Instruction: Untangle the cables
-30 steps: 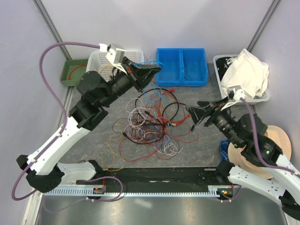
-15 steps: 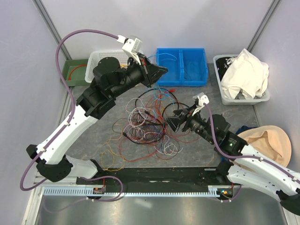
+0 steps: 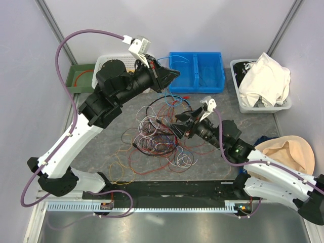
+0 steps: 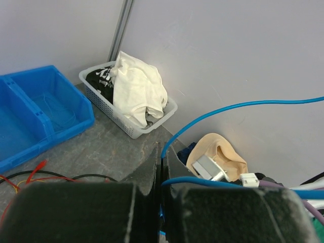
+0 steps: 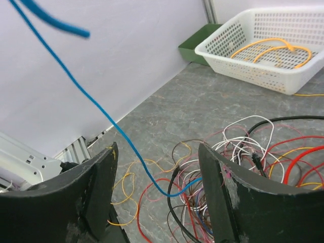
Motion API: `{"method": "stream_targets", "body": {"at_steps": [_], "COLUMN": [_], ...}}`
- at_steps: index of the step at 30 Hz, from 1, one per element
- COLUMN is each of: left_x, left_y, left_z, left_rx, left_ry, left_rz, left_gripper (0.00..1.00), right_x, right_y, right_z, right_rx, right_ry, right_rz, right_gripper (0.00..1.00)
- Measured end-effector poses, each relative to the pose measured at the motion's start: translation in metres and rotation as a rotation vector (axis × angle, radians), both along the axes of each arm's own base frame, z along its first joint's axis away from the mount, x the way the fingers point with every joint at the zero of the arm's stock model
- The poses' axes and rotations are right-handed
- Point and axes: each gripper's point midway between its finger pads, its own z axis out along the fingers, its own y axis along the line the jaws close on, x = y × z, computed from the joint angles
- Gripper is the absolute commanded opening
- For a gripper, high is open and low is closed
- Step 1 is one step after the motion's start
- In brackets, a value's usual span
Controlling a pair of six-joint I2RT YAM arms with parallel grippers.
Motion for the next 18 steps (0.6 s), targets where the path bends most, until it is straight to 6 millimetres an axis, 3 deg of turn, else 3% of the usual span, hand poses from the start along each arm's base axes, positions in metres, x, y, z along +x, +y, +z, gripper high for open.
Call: {"method": "stream_targets", "body": {"at_steps": [3,4,6,10,13,15,18], "left_x": [0.000,0.000,0.001,0.009,0.032,0.059,0.108], "left_y": [0.000,0.000,0.001,0.007,0.028,0.061,0.138], "left_z": [-0.001,-0.002,-0.003,-0.010,-0.018,-0.028,-0.042], "left_rx": [0.002,0.004,0.008,0.031,0.064,0.073,0.048], "left_ry": [0.002,0.004,0.008,0.025,0.035,0.075,0.149], "left_rz": [0.000,0.000,0.005,0.066,0.196,0.298,0.502], "left_gripper": [0.02,0.02,0.02,0.02,0.02,0.02,0.02], "right_x": [0.003,0.004,0.006,0.010,0.020,0.028,0.038], "right_y": [0.012,0.016,0.021,0.016,-0.004,-0.022,-0.049], "right_z": [-0.008,-0.011,-0.018,-0.026,-0.032,-0.036,-0.047], "right_rx": [-0.005,-0.007,-0.015,-0.035,-0.067,-0.093,-0.133], "right_ry": [0.009,0.017,0.034,0.071,0.109,0.133,0.175], "right_rz": [0.028,0.039,0.049,0.008,-0.110,-0.203,-0.320], "right_gripper": [0.50,0.26,0.00,0.00,0.00,0.00,0.00]}}
